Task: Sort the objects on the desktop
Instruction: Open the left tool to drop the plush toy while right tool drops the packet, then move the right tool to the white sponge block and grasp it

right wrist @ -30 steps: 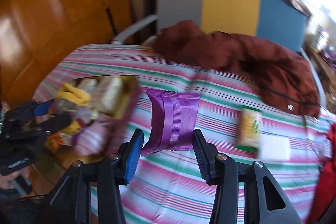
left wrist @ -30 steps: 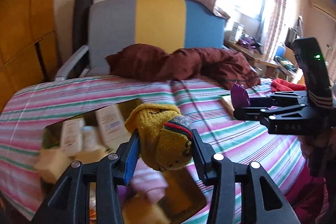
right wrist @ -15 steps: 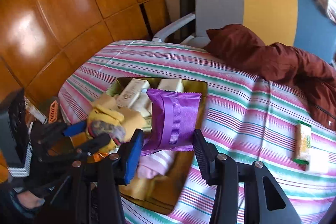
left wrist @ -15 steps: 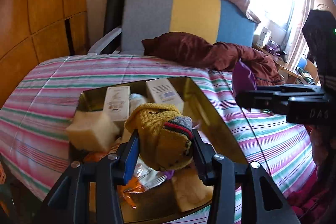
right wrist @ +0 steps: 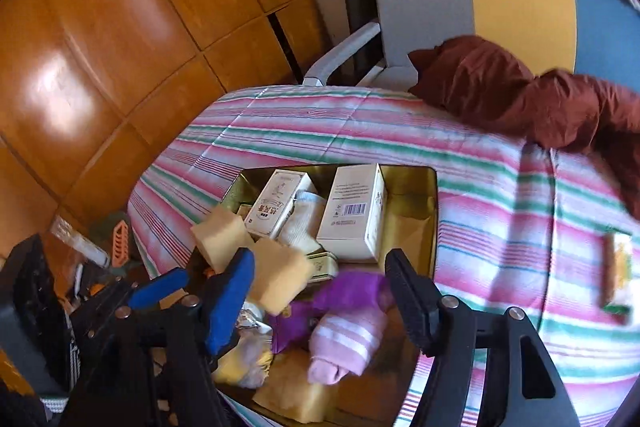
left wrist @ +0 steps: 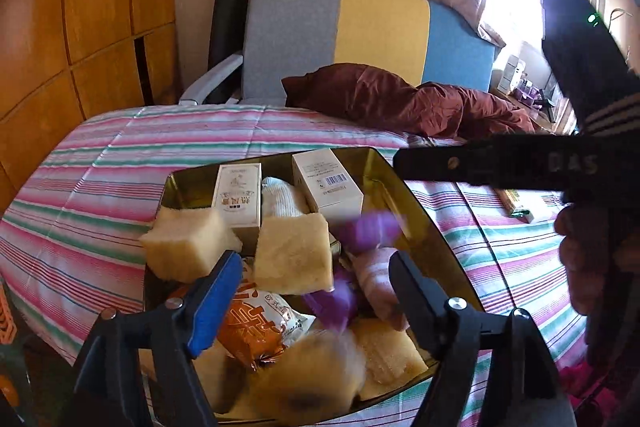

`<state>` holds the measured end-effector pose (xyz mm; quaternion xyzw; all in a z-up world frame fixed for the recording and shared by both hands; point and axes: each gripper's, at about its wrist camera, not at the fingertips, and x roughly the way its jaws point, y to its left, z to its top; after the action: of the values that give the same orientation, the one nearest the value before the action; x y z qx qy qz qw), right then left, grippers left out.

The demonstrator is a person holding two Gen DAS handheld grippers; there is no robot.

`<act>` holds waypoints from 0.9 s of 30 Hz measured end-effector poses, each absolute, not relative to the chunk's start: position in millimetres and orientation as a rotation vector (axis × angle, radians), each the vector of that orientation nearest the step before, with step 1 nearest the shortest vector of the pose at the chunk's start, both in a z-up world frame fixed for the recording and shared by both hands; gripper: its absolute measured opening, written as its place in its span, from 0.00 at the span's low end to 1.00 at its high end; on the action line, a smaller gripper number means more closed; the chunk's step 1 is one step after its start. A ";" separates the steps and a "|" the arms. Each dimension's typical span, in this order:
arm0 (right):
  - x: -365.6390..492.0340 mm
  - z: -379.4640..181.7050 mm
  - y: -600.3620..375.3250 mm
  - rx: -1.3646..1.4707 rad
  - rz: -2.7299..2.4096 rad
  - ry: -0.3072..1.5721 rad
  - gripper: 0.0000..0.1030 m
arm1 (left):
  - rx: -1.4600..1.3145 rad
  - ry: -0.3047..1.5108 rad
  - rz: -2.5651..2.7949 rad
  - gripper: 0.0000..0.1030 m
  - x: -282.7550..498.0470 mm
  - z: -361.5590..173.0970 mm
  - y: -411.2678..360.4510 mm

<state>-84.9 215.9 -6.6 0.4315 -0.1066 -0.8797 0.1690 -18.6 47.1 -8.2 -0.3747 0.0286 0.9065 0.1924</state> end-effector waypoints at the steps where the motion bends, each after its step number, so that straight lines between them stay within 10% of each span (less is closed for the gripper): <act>1: -85.0 -8.6 215.6 1.232 -2.500 -0.306 0.67 | -1.047 0.085 2.548 0.75 -18.0 -7.0 46.9; 27: -23.8 -20.4 282.3 1.319 -2.622 -0.290 0.67 | -0.939 0.170 2.554 0.75 2.0 21.9 69.2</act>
<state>-23.8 282.3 -20.4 0.4452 -0.0978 -0.8849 0.0957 2.0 69.2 21.9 -0.3372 0.0609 0.9166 0.2061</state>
